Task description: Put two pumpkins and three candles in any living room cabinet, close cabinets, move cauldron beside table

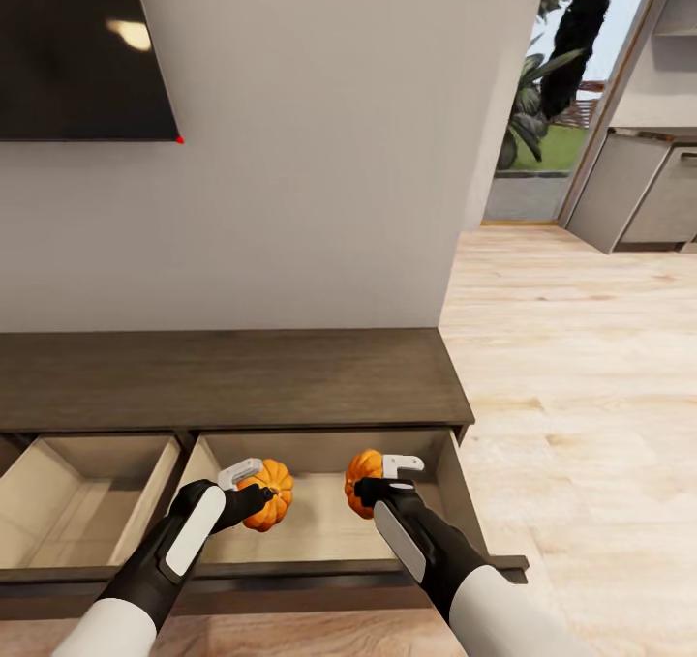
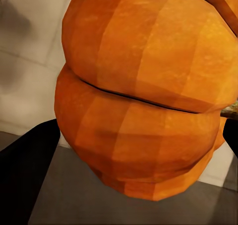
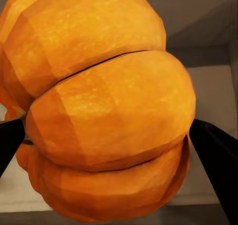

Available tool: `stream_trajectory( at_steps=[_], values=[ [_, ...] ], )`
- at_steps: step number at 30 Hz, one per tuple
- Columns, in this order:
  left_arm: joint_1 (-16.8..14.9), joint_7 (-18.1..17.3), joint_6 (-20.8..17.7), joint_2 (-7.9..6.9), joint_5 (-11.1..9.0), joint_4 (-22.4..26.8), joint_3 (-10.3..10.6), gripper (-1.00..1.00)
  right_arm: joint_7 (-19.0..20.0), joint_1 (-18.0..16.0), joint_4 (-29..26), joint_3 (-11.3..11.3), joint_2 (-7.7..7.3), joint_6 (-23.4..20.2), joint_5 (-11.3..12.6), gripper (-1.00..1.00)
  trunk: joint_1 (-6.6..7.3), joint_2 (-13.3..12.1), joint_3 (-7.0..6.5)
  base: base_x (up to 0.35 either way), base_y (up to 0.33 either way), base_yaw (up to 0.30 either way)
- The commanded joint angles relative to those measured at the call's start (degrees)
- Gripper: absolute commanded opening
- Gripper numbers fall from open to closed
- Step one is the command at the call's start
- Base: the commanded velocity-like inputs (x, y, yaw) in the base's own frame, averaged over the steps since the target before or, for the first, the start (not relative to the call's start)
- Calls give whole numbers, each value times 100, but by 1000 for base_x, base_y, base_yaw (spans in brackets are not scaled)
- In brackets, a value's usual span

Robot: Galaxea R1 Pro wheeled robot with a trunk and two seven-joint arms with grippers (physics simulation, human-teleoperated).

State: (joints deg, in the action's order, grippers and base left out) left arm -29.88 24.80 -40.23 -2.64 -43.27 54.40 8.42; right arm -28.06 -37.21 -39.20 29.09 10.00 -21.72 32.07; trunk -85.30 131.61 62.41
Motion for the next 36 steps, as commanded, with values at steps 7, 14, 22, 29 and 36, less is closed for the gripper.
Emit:
stream_trajectory(
  at_steps=[7,14,22,29,36],
  values=[
    [0,21,-2,0,3,1,1,-100,3,-4,2,0,0,-11,11,-100,0,0,0,36,8,0],
    [0,20,6,0,3,1,1,-100,-29,-5,0,25,0,-332,18,-100,0,0,0,39,0,0],
    [0,26,7,2,3,1,9,-100,-35,-5,0,26,0,-366,18,-100,-66,120,54,4,0,0],
    [0,25,7,1,3,1,10,-100,-33,-5,0,26,0,-346,11,-100,-220,401,179,0,0,0],
    [0,22,7,6,3,1,10,-100,-33,-5,10,26,0,-314,10,-100,-373,682,305,0,0,0]
  ],
)
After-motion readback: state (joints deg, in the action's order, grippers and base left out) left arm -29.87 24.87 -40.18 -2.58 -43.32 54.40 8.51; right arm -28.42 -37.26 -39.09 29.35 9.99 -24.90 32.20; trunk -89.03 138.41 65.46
